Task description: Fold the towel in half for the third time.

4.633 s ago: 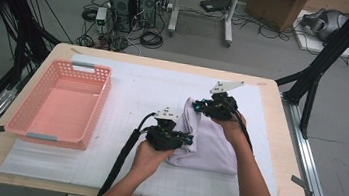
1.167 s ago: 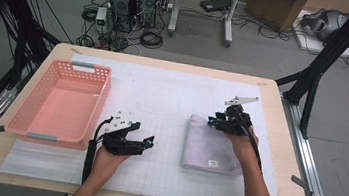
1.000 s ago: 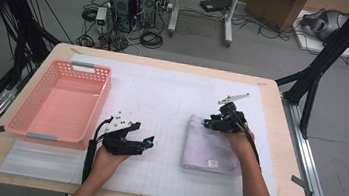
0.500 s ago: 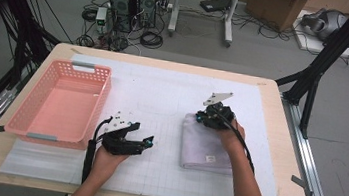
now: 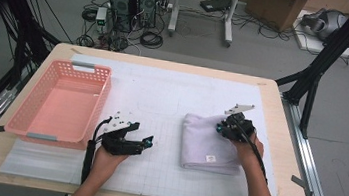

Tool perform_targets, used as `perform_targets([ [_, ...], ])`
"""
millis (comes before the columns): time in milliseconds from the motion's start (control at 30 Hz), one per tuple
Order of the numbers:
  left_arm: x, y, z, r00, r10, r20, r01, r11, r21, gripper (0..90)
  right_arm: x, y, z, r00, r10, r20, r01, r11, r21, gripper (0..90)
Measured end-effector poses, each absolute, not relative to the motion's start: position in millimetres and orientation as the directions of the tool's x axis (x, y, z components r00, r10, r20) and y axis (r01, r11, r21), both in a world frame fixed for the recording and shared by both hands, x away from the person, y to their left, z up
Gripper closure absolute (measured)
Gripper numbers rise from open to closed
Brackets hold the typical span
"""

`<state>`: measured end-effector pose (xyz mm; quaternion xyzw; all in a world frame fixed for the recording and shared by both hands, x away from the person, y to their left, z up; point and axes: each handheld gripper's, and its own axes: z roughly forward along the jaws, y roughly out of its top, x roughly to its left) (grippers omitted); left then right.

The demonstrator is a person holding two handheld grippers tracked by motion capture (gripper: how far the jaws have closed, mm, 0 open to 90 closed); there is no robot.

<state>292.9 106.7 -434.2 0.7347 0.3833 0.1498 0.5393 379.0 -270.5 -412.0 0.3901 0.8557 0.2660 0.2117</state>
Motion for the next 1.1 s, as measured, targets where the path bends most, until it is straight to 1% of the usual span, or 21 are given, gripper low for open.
perform_targets([
  [33,293,106,-434,0.661,0.726,-0.192,0.401,-0.124,0.908,25.6,375,-277,-417,-0.589,0.792,-0.161,0.57,0.549,0.612,74.0],
  [100,293,106,-434,0.663,0.724,-0.191,0.401,-0.127,0.907,25.6,368,-292,-420,-0.543,0.835,-0.084,0.616,0.465,0.636,75.1],
  [200,293,105,-434,0.665,0.724,-0.186,0.398,-0.131,0.908,25.6,356,-302,-418,-0.534,0.842,-0.075,0.625,0.453,0.636,75.0],
  [233,292,105,-434,0.663,0.725,-0.189,0.399,-0.129,0.908,25.6,352,-304,-416,-0.535,0.842,-0.073,0.621,0.45,0.641,71.8],
  [267,292,105,-434,0.663,0.724,-0.191,0.399,-0.126,0.908,25.6,347,-306,-414,-0.529,0.846,-0.064,0.612,0.433,0.662,66.1],
  [300,292,105,-434,0.663,0.724,-0.19,0.398,-0.127,0.909,25.6,342,-309,-412,-0.522,0.852,-0.048,0.6,0.407,0.689,60.4],
  [333,292,105,-434,0.664,0.723,-0.19,0.398,-0.127,0.909,25.6,337,-312,-411,-0.512,0.859,-0.019,0.6,0.374,0.707,57.1],
  [400,292,106,-434,0.663,0.724,-0.189,0.395,-0.125,0.91,25.6,325,-315,-410,-0.507,0.862,-0.001,0.587,0.347,0.732,55.0],
  [467,293,106,-434,0.662,0.724,-0.191,0.397,-0.123,0.909,25.6,315,-317,-415,-0.499,0.866,0.012,0.599,0.336,0.727,52.9],
  [500,293,106,-434,0.661,0.725,-0.195,0.399,-0.119,0.909,25.6,312,-318,-419,-0.503,0.864,0.027,0.61,0.333,0.719,54.1],
  [533,293,107,-434,0.662,0.724,-0.192,0.396,-0.121,0.91,25.6,309,-318,-423,-0.502,0.864,0.041,0.625,0.33,0.708,60.0],
  [600,293,106,-433,0.661,0.725,-0.194,0.396,-0.118,0.911,25.6,306,-319,-429,-0.52,0.85,0.082,0.631,0.318,0.707,77.1],
  [633,293,106,-433,0.662,0.724,-0.193,0.396,-0.12,0.91,25.6,304,-320,-430,-0.526,0.844,0.104,0.634,0.307,0.71,83.0],
  [700,293,106,-433,0.663,0.723,-0.192,0.396,-0.121,0.91,25.6,300,-323,-426,-0.525,0.841,0.13,0.642,0.291,0.71,85.0],
  [833,293,105,-434,0.663,0.724,-0.192,0.398,-0.124,0.909,25.6,281,-332,-417,-0.498,0.858,0.123,0.648,0.274,0.711,84.8],
  [867,293,105,-434,0.664,0.723,-0.19,0.398,-0.126,0.909,25.6,278,-332,-418,-0.486,0.866,0.116,0.658,0.275,0.701,83.8],
  [900,293,105,-433,0.663,0.724,-0.191,0.397,-0.124,0.909,25.6,277,-333,-421,-0.478,0.871,0.114,0.67,0.277,0.689,80.8],
  [967,292,105,-433,0.664,0.724,-0.189,0.393,-0.122,0.911,25.6,278,-333,-423,-0.455,0.883,0.115,0.677,0.259,0.689,65.0],
  [1000,292,105,-433,0.664,0.724,-0.189,0.392,-0.121,0.912,25.6,279,-333,-421,-0.445,0.889,0.105,0.666,0.251,0.702,60.3],
  [1067,293,106,-433,0.666,0.722,-0.187,0.392,-0.126,0.911,25.6,283,-331,-414,-0.452,0.888,0.09,0.621,0.24,0.746,57.3],
  [1100,293,105,-433,0.664,0.723,-0.189,0.394,-0.124,0.911,25.6,286,-329,-409,-0.456,0.887,0.074,0.597,0.242,0.765,58.2],
])
